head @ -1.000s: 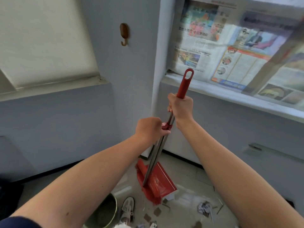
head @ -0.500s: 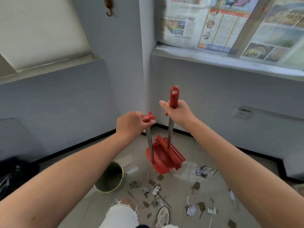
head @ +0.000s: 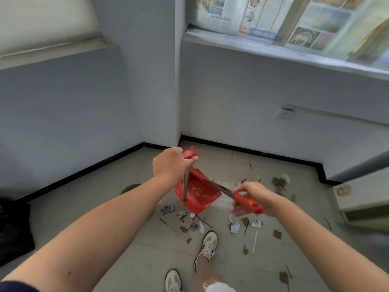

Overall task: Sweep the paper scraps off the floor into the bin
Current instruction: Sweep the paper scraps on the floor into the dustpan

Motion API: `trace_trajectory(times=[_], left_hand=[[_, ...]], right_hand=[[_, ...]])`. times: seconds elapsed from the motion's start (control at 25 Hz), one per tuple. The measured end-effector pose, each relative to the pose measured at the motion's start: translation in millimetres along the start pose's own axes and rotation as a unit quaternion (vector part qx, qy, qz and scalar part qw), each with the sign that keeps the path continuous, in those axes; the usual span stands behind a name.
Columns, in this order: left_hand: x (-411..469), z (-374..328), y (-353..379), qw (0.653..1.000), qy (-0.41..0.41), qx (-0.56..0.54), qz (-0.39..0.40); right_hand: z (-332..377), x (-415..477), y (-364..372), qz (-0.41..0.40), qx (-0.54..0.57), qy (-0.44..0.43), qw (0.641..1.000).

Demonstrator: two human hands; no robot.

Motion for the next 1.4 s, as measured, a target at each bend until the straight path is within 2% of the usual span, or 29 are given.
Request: trace_trajectory(times=[0.08,0.2,0.32,0.52,0.64,0.76,0.92,1.08,1.24,1.4], left_hand=[[-7.9,2.4,4.0,1.000,-0.002,-0.001,0.009],[-15.0,1.5,15.8,0.999,0.007,0.008,0.034],[-23.6,-10.3,36.3,0.997,0.038,0.028,0.054],[-33.2,-74.6,84.9,0.988,0.109,0.052,0.097],[-33.4,-130.1,116.4,0.982,0.133,0.059,0.116],[-36.3,-190.3,155.5,0.969,0.179,0.090,0.141],[-42.1,-277.8,210.0,0.950,0.242,0.144,0.138],[-30.3,-357.5,264.5,0.940,0.258,0.170,0.147],[-8.0,-398.3,306.5,0.922,0.283,0.217,0.153],[4.0,-412.1,345.1,0.932,0.272,0.210,0.114]], right_hand=[[-45.1,-12.4,11.5,0.027,0.022,0.098,0.995],[-95.4,-21.6,15.9,0.059,0.030,0.174,0.982],[-116.7,-32.4,-3.9,0.024,0.023,0.159,0.987],[-131.4,-58.8,-70.8,-0.073,0.065,0.114,0.989],[-151.2,-77.2,-123.2,-0.137,0.114,0.115,0.977],[-168.9,-79.9,-187.9,-0.160,0.126,0.140,0.969],[-179.4,-55.9,-297.9,-0.196,0.154,0.141,0.958],[-204.2,-13.1,-409.9,-0.236,0.103,0.146,0.955],[-219.3,57.5,-511.4,-0.275,0.059,0.149,0.948],[-231.7,135.9,-576.2,-0.264,0.057,0.163,0.949]])
Point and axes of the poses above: each hand's wrist, its own x-axis towards the middle knuckle, its own y-axis out of the palm, z = x × y, the point moved 4 cm from there along x, towards the middle knuckle, and after that the axes turned 10 degrees about -y, right-handed, at the moved point
